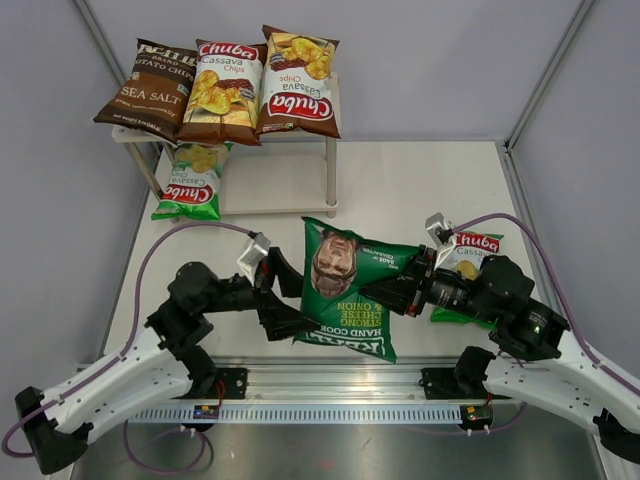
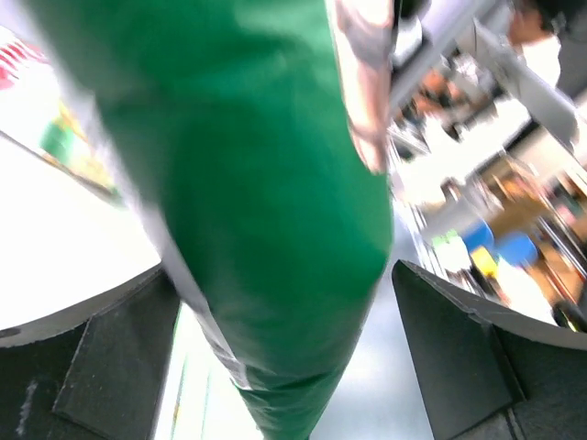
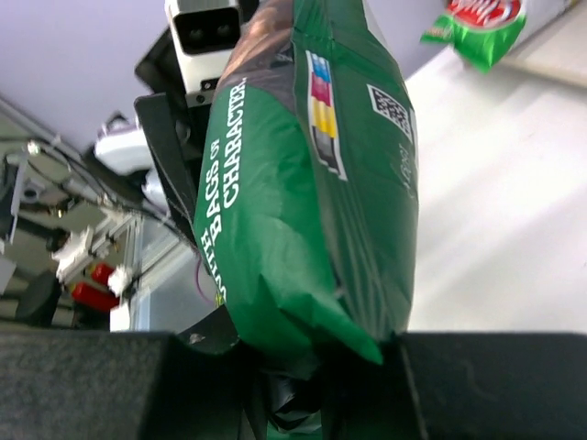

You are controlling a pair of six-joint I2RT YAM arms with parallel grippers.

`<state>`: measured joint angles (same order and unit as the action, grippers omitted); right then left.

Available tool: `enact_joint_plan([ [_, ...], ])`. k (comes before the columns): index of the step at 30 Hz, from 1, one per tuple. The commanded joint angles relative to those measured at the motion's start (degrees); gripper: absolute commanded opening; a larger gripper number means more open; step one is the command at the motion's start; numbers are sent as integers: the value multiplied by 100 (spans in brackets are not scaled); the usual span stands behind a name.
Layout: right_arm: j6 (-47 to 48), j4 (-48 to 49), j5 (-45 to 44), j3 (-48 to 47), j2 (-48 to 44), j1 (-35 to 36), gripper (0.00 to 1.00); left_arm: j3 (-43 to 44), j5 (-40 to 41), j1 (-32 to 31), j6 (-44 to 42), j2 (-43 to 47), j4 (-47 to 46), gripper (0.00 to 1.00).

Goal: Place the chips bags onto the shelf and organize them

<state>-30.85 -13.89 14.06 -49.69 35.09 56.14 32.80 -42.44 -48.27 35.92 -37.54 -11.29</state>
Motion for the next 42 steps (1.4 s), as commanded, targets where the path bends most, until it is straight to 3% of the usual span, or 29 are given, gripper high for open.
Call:
enact_joint_plan([
  [1,-132,1186,-817,117,-239,20,13,-209,1383,-33,439,562,-811,99],
  [9,-474,3074,-1881,855,-530,20,11,-1705,2881,-42,1110,1521,-3351,99],
  [17,-957,6296,-2442,1909,67,20,10,-2005,2986,-42,1268,513,-5599,99],
  [22,-1247,7599,-2558,2147,638,20,9,-1918,3162,-51,1400,63,-6165,99],
  [26,-1397,8540,-2567,2297,1043,20,9,-1812,3416,-51,1409,-131,-6035,99],
  [30,-1397,8464,-2523,2227,1017,20,9,-2014,3980,-51,1295,97,-5770,99],
  [37,-1538,8946,-2496,2236,1579,29,9,-1759,3058,-51,1426,-323,-6840,99],
  [42,-1678,9035,-2373,2078,2036,29,9,-1522,2759,-51,1506,-675,-6913,99],
])
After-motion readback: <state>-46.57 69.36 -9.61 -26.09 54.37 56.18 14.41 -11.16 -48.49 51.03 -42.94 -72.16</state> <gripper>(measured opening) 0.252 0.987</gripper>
